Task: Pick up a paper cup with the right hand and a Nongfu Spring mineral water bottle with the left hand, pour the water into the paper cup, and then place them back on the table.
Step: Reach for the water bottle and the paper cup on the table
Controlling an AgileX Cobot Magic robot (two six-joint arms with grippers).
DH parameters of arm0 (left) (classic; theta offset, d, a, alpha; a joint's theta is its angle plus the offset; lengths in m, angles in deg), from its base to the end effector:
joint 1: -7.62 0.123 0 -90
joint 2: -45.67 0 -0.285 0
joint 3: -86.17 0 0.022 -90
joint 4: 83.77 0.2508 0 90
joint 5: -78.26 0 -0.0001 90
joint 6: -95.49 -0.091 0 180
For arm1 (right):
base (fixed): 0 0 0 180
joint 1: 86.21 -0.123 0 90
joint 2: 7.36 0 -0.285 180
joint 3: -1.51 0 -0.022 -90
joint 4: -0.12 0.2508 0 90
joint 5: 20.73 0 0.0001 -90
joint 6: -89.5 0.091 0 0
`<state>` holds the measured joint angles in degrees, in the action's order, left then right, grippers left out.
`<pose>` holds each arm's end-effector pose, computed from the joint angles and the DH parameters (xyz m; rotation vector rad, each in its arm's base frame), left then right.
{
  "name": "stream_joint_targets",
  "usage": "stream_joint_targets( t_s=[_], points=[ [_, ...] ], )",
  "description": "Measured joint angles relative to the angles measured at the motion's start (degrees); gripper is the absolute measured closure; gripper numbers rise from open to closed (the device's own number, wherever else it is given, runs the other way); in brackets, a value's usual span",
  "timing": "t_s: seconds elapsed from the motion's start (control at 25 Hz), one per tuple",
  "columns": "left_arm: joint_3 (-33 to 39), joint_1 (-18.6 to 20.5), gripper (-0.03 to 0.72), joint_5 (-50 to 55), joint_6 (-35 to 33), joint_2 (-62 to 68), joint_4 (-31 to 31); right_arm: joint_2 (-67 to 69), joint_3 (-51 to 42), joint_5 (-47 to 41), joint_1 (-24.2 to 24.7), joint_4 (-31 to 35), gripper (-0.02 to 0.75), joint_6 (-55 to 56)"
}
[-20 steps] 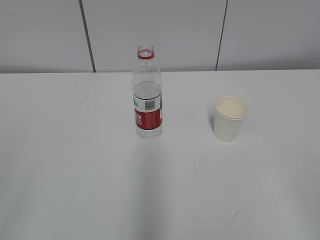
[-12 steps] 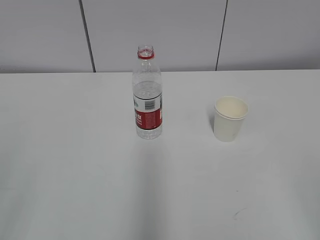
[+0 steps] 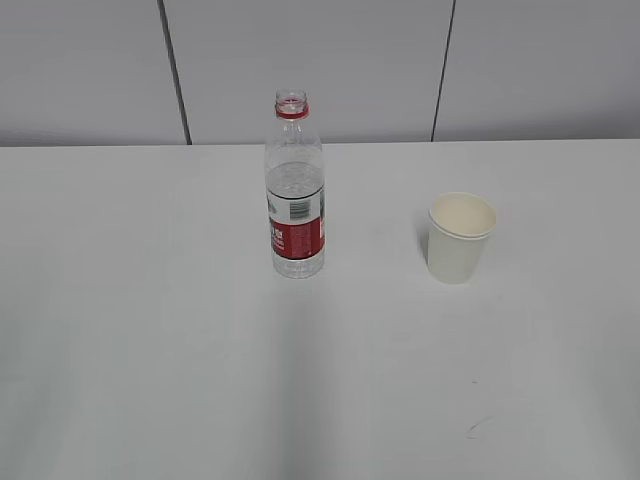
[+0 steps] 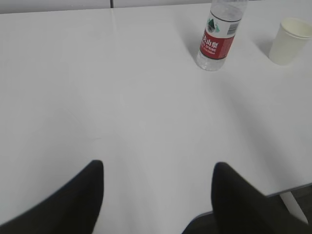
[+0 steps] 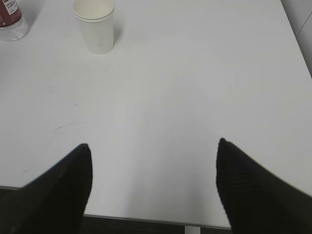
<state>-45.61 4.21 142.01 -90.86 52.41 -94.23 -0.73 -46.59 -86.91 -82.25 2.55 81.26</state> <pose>-0.0122 -0.0141 0.2758 0.1923 2.0543 -0.1874 -0.0128 0.0044 0.2719 -0.0839 2.1087 -0.0762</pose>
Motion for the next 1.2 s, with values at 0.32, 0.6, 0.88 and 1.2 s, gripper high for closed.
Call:
stream_joint_targets(
  t_s=[0.32, 0.6, 0.88, 1.2],
  points=[
    [0.0, 0.0, 0.252, 0.0, 0.0, 0.0, 0.0, 0.0, 0.0, 0.0, 0.0, 0.0, 0.148, 0.0],
    [0.0, 0.0, 0.252, 0.0, 0.0, 0.0, 0.0, 0.0, 0.0, 0.0, 0.0, 0.0, 0.148, 0.0],
    [0.0, 0.0, 0.252, 0.0, 0.0, 0.0, 0.0, 0.0, 0.0, 0.0, 0.0, 0.0, 0.148, 0.0],
    [0.0, 0.0, 0.252, 0.0, 0.0, 0.0, 0.0, 0.0, 0.0, 0.0, 0.0, 0.0, 0.148, 0.0]
  ],
)
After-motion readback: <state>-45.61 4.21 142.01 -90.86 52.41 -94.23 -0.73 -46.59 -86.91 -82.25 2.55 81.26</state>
